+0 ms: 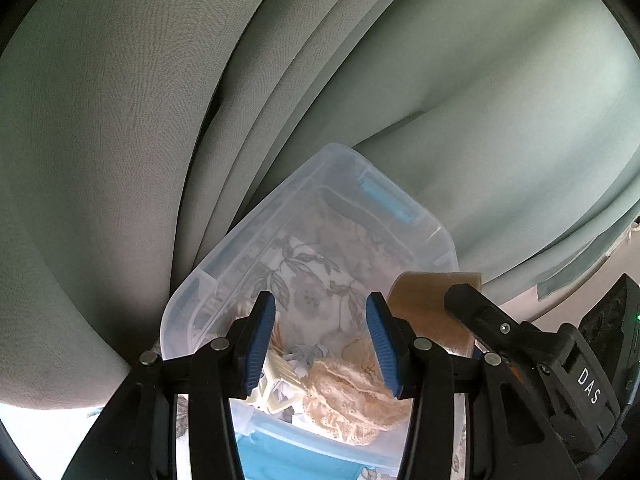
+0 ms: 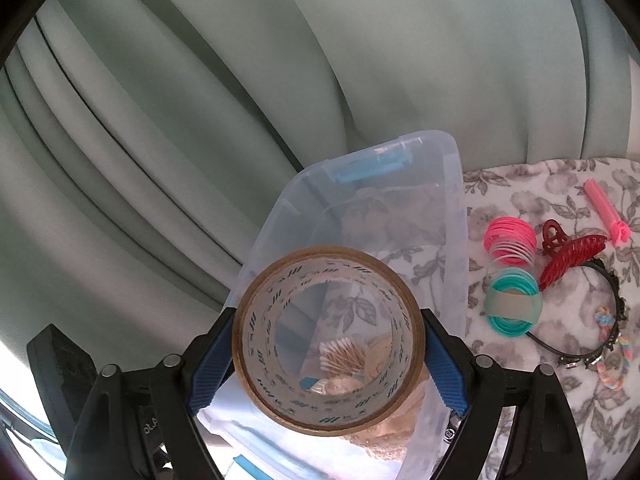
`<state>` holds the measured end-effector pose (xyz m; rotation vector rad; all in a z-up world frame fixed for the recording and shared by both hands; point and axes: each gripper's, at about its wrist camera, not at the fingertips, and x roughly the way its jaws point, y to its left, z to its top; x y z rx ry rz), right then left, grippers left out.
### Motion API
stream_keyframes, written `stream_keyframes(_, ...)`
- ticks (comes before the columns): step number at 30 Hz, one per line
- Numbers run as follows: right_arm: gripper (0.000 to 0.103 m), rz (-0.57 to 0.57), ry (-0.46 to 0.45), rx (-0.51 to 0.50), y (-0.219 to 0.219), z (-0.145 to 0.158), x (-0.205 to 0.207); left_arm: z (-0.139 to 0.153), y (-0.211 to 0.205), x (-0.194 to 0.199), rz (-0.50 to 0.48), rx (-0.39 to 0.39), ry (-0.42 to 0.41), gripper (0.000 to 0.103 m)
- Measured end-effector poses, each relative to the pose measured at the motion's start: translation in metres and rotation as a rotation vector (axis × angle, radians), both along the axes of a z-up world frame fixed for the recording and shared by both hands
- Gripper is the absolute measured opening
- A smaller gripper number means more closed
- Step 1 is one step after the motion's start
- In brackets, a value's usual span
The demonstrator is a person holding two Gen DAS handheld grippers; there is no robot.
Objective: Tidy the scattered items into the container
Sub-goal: 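Lower the tape roll into the clear box and open the right gripper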
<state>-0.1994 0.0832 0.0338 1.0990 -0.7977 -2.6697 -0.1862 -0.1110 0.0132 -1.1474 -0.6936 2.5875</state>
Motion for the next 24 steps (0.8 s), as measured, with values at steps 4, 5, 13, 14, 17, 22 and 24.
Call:
stream_keyframes(4, 0.089, 0.001, -0.005, 0.010, 0.000, 0.000, 0.000, 0.000, -0.002, 0.000, -0.005, 0.028, -0.004, 0.049)
stream_keyframes(5, 0.089, 0.000, -0.005, 0.010, 0.000, 0.000, 0.000, 0.000, -0.002, 0.001, -0.006, 0.032, -0.006, 0.049)
stream_keyframes(13, 0.089, -0.009, -0.009, 0.010, -0.002, 0.001, 0.003, 0.000, 0.002, 0.003, -0.025, 0.044, -0.014, 0.053)
stream_keyframes(14, 0.089, -0.010, -0.009, 0.008, -0.001, 0.002, 0.004, 0.001, 0.002, 0.004, -0.028, 0.045, -0.012, 0.053)
stream_keyframes(17, 0.089, -0.018, -0.008, 0.013, 0.001, 0.004, 0.004, 0.003, 0.002, 0.005, -0.025, 0.049, -0.009, 0.058)
stream_keyframes(22, 0.089, -0.028, 0.001, 0.017, 0.003, 0.008, 0.008, 0.008, -0.003, 0.012, -0.023, 0.052, -0.003, 0.058)
stream_keyframes(24, 0.089, -0.027, 0.005, 0.021, 0.003, 0.010, 0.008, 0.009, -0.003, 0.014, -0.026, 0.052, 0.000, 0.059)
